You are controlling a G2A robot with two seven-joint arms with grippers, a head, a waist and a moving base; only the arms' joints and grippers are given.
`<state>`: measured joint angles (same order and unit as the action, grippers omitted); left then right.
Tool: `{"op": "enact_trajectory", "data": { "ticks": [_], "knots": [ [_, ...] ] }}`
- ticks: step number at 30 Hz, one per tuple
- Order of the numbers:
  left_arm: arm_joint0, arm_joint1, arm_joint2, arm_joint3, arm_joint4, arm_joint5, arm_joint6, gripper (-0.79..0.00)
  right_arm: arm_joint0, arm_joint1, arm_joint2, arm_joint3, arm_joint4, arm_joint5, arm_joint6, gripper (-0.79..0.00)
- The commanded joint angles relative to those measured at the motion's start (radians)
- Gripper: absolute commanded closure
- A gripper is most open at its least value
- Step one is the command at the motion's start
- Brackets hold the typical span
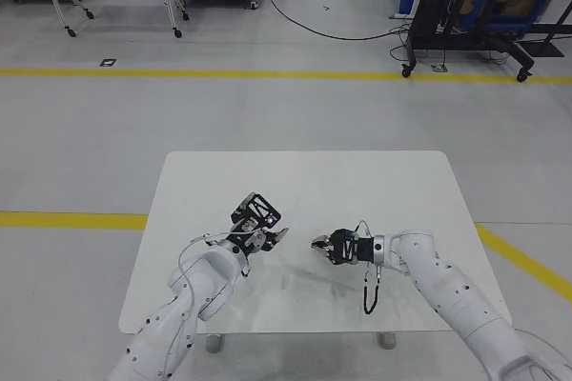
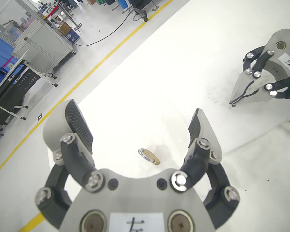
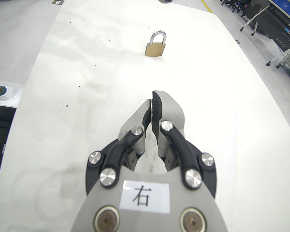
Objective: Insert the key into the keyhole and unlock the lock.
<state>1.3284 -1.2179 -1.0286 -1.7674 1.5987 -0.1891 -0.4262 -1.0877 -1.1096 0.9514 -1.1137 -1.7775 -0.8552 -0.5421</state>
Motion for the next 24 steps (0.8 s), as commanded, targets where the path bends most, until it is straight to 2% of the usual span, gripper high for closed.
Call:
{"op": "enact_trajectory", "data": {
  "ticks": [1,4,8,11,17,21,24],
  "knots": [
    [-0.025,-0.006,0.029,0.028,0.013,-0.006,-0.010,-0.785,-0.001,0.001,-0.003,0.005,-0.012,0.026,-0.032,0.000],
    [-0.070,-0.017,0.073,0.082,0.049,-0.010,-0.038,-0.785,-0.006,0.005,-0.005,0.004,-0.034,0.061,-0.070,0.000],
    [-0.117,-0.034,0.120,0.142,0.080,0.015,-0.051,-0.785,-0.013,0.009,-0.004,-0.004,-0.040,0.086,-0.065,0.000],
    [-0.131,-0.040,0.124,0.157,0.079,0.030,-0.043,-0.785,-0.018,0.010,-0.001,-0.007,-0.028,0.085,-0.058,0.000],
    [-0.090,-0.029,0.022,0.101,0.001,0.040,0.007,-0.785,-0.044,0.021,0.037,-0.038,0.046,0.062,-0.080,0.000],
    [-0.012,-0.007,-0.088,0.002,-0.054,-0.031,0.048,-0.785,-0.067,0.032,0.073,-0.074,0.127,-0.021,-0.096,0.000],
    [-0.012,-0.007,-0.088,0.002,-0.054,-0.031,0.048,-0.785,-0.067,0.032,0.073,-0.074,0.127,-0.021,-0.096,0.000]
  ]
}}
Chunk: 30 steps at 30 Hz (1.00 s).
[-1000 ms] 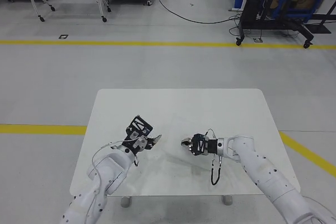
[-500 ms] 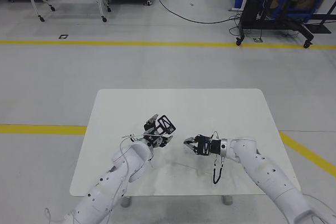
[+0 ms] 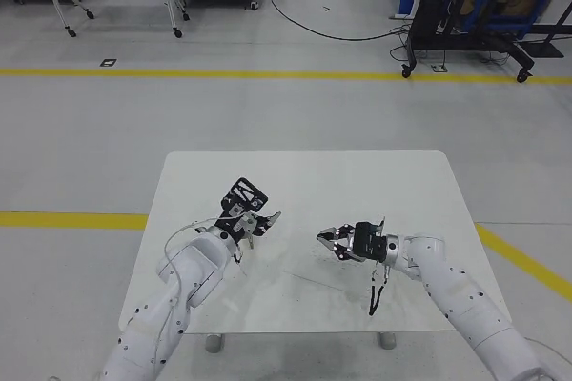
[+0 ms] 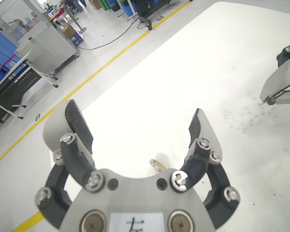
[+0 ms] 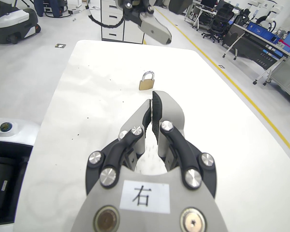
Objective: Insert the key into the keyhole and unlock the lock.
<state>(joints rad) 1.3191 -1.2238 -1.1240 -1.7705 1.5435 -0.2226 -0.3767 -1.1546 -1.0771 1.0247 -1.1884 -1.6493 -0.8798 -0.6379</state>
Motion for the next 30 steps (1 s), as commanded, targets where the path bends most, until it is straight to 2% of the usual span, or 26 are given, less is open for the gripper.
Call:
{"op": "enact_trajectory", "data": {
  "ticks": [1,5,9,12,15,17,20,21,22,23,30],
  "knots": [
    [-0.002,-0.001,0.007,0.005,0.001,0.003,-0.001,-0.785,0.000,0.000,-0.001,0.001,-0.002,0.004,0.000,0.000],
    [-0.002,-0.001,0.007,0.005,0.001,0.003,-0.001,-0.785,0.000,0.000,-0.001,0.001,-0.002,0.004,0.000,0.000],
    [0.035,-0.001,-0.009,0.047,-0.150,-0.067,0.122,-0.785,-0.003,-0.007,-0.004,0.013,0.082,-0.026,0.010,0.000],
    [0.036,-0.003,-0.046,0.146,-0.380,-0.171,0.185,-0.785,0.015,-0.024,-0.031,0.034,0.246,-0.132,0.006,0.000],
    [0.006,-0.003,-0.091,0.222,-0.652,-0.313,0.179,-0.785,0.049,-0.040,-0.087,0.084,0.417,-0.132,0.023,0.000],
    [-0.007,-0.002,-0.113,0.262,-0.850,-0.407,0.161,-0.785,0.077,-0.049,-0.132,0.115,0.537,-0.132,0.051,0.000],
    [-0.040,0.000,-0.114,0.333,-1.137,-0.527,0.059,-0.785,0.121,-0.064,-0.202,0.149,0.727,-0.132,0.114,0.000],
    [-0.053,0.001,-0.115,0.358,-1.220,-0.538,0.028,-0.785,0.135,-0.067,-0.224,0.155,0.778,-0.132,0.136,0.000],
    [-0.068,0.001,-0.129,0.394,-1.290,-0.481,0.015,-0.785,0.152,-0.070,-0.246,0.160,0.841,-0.132,0.159,0.000],
    [-0.077,0.002,-0.133,0.396,-1.289,-0.448,0.005,-0.785,0.163,-0.070,-0.254,0.169,0.855,-0.132,0.181,0.000],
    [-0.077,0.002,-0.133,0.396,-1.289,-0.448,0.005,-0.785,0.163,-0.070,-0.254,0.169,0.855,-0.132,0.181,0.000]
  ]
}}
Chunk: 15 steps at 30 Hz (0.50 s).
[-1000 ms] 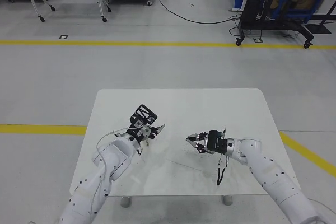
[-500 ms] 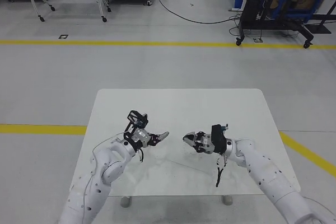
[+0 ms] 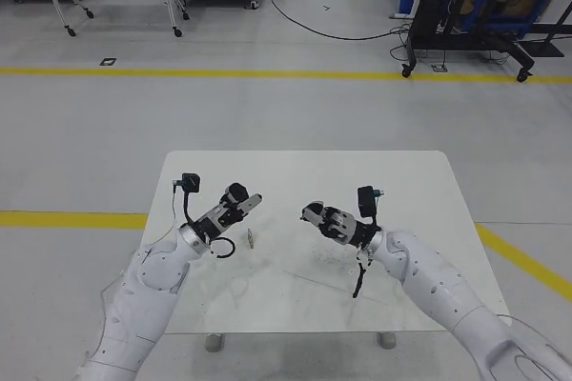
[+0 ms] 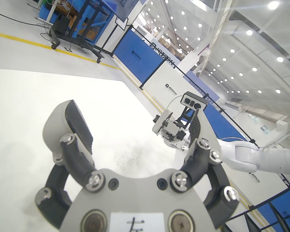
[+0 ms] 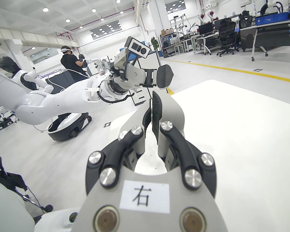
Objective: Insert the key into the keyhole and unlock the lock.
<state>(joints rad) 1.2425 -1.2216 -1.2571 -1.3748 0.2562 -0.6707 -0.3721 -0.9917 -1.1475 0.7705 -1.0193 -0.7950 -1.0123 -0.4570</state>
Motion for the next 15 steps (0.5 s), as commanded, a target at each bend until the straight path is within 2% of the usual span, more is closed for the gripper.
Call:
{"op": "enact_trajectory", "data": {
  "ticks": [1,3,6,8,10,11,13,14,15],
  "knots": [
    [0.003,0.000,0.002,-0.001,-0.004,0.003,0.001,-0.785,0.000,0.000,0.000,0.000,0.000,0.000,0.000,0.000],
    [0.014,-0.003,0.017,-0.010,-0.041,0.025,-0.010,-0.785,-0.012,-0.002,-0.006,-0.016,0.024,0.000,0.008,0.000],
    [0.019,-0.008,0.039,-0.003,-0.195,0.054,-0.067,-0.785,-0.027,-0.004,-0.025,-0.039,0.150,0.000,0.049,0.000],
    [0.005,-0.008,0.051,0.016,-0.318,0.083,-0.161,-0.785,-0.029,-0.006,-0.047,-0.056,0.260,0.000,0.091,0.000],
    [-0.015,-0.005,0.050,0.034,-0.351,0.102,-0.224,-0.785,-0.025,-0.006,-0.073,-0.069,0.371,0.000,0.147,0.000],
    [-0.022,-0.004,0.051,0.038,-0.335,0.103,-0.236,-0.736,-0.021,-0.004,-0.082,-0.068,0.418,0.000,0.178,0.000],
    [-0.026,-0.004,0.060,0.036,-0.310,0.093,-0.243,-0.526,-0.011,-0.003,-0.098,-0.058,0.490,0.000,0.238,0.000],
    [-0.027,-0.004,0.066,0.033,-0.302,0.087,-0.249,-0.394,-0.006,-0.004,-0.105,-0.053,0.522,0.000,0.265,0.000],
    [-0.028,-0.004,0.070,0.033,-0.295,0.084,-0.253,-0.363,-0.003,-0.005,-0.113,-0.050,0.555,0.000,0.289,0.000]
  ]
}}
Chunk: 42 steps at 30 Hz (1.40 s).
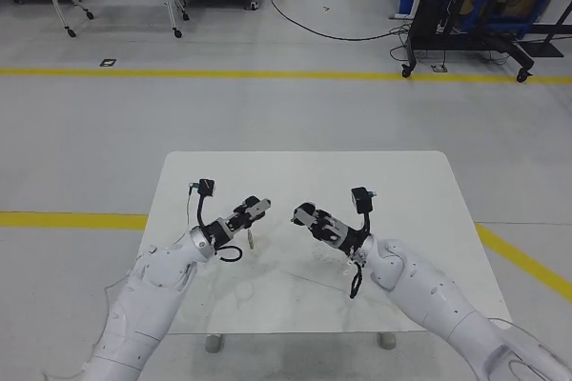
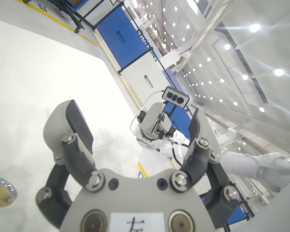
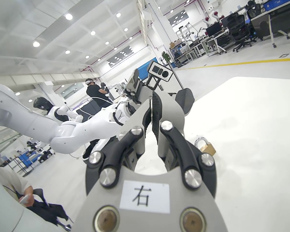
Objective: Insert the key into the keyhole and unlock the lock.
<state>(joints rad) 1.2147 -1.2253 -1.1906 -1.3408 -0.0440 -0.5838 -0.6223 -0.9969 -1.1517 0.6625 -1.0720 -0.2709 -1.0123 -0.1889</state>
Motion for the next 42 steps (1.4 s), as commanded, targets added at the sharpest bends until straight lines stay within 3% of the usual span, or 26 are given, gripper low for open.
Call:
{"op": "enact_trajectory", "data": {
  "ticks": [1,6,23,27,35,37,42],
  "knots": [
    [-0.002,0.000,0.011,-0.002,0.011,-0.009,-0.009,-0.339,0.008,-0.003,-0.014,0.011,0.066,0.000,0.055,0.000],
    [-0.009,-0.001,0.031,0.002,0.014,-0.020,-0.038,-0.268,0.026,-0.013,-0.029,0.035,0.148,0.000,0.128,0.000],
    [-0.033,0.000,0.073,0.026,0.011,-0.004,-0.084,-0.225,0.050,-0.058,-0.021,0.119,0.183,0.000,0.190,0.000],
    [-0.039,0.000,0.080,0.032,0.011,-0.003,-0.090,-0.135,0.049,-0.064,-0.014,0.129,0.179,0.000,0.192,0.000],
    [-0.046,0.001,0.089,0.040,0.027,0.006,-0.082,-0.099,0.043,-0.073,0.002,0.134,0.162,0.000,0.198,0.000],
    [-0.047,0.002,0.090,0.040,0.030,0.007,-0.079,0.000,0.042,-0.075,0.006,0.136,0.158,0.000,0.199,0.000],
    [-0.048,0.003,0.092,0.040,0.038,0.010,-0.071,0.000,0.037,-0.079,0.017,0.139,0.149,0.000,0.200,0.000]
  ]
}}
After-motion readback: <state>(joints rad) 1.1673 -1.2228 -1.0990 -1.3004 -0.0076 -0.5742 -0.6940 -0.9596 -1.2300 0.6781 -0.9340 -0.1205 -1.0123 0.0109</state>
